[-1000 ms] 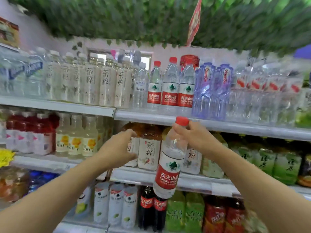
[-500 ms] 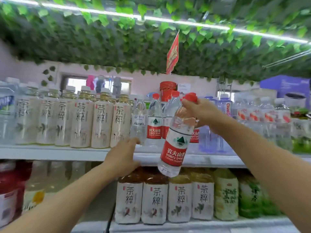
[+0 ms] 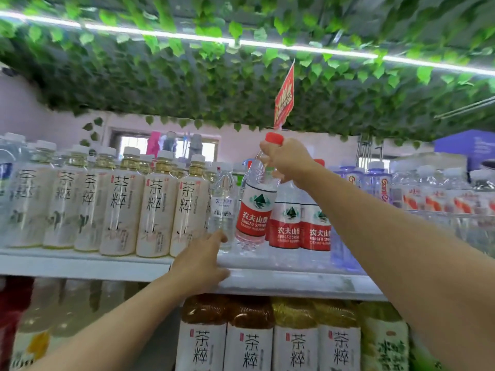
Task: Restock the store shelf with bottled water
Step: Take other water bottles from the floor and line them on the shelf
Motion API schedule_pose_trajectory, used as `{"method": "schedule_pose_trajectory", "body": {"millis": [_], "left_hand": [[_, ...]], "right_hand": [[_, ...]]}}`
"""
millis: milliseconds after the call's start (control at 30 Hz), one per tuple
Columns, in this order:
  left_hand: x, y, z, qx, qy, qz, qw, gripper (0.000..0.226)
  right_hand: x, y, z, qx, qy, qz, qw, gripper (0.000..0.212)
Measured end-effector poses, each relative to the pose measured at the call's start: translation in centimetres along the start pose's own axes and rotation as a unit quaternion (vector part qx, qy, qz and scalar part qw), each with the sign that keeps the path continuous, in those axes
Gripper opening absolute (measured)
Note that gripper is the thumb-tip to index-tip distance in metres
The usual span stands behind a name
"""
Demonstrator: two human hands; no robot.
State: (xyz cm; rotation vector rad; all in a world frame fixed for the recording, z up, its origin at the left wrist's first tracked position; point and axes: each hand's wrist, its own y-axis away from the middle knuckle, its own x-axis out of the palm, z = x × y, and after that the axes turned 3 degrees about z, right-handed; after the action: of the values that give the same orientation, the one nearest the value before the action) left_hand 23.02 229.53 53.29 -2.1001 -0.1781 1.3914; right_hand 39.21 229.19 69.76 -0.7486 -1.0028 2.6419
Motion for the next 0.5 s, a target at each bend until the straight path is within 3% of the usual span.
{"method": "schedule_pose_trajectory", "body": {"millis": [267,500], "left_hand": [[0.3,0.1,0.4,-0.010,0.003,-0.002,1.000,0.060],[0.7,-0.1,0.4,-0.014,-0.007,-0.002,1.000,0.060]], "right_hand": [[1.1,-0.9,-1.6,0.004,0.057,0.037,0.998,0.035],[1.8,-1.2,-1.8,-0.040,0.120,0.012,0.992,0.023]]}}
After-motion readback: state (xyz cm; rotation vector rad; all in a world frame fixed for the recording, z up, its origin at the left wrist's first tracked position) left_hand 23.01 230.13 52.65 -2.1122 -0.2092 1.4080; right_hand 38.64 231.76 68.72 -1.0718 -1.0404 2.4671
